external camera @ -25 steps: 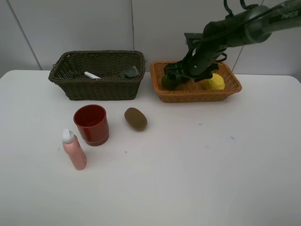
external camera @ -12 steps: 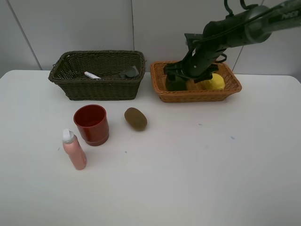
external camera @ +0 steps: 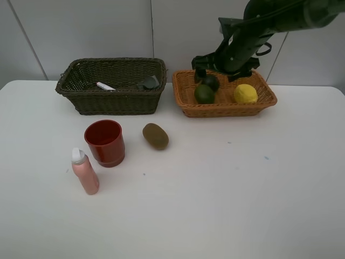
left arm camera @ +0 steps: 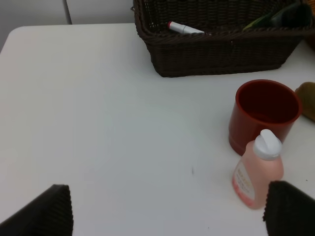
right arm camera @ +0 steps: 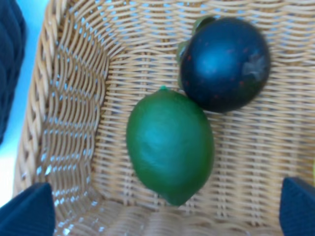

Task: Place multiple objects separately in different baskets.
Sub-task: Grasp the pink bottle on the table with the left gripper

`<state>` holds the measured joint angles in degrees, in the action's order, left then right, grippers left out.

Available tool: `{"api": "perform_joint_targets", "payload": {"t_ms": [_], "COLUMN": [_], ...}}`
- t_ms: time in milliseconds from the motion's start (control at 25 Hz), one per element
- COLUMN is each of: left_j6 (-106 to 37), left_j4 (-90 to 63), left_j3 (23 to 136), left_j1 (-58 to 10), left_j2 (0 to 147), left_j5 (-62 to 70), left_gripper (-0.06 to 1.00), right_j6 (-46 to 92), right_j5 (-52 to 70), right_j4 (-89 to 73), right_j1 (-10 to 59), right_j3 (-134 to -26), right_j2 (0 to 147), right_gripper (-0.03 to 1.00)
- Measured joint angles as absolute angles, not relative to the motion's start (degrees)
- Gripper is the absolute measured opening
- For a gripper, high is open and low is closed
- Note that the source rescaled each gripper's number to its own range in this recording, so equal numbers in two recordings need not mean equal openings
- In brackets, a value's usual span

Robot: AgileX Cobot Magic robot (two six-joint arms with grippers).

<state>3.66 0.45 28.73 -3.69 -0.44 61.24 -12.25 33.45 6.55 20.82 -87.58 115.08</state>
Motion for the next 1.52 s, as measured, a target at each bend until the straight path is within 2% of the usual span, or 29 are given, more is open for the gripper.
{"api": "perform_joint_targets", "payload": {"t_ms": [960, 1520], "left_j6": [3.66, 3.66], "left_j4": [0.45, 0.45], "left_j3": [28.73, 28.73], "left_j1": [-3.69, -3.69], "left_j2": [-0.44, -0.44], "left_j5": [61.24, 61.24], "left_gripper": [1.0, 1.0], "right_j6": [-12.03, -10.01], "right_j5": [64.81, 60.87], "right_j4": [15.36, 16.42], "right_j1": [20.82, 20.82], "right_j3": [-87.06, -55.52], "right_j2": [79.47, 40.08], "right_gripper": [1.0, 1.0]}}
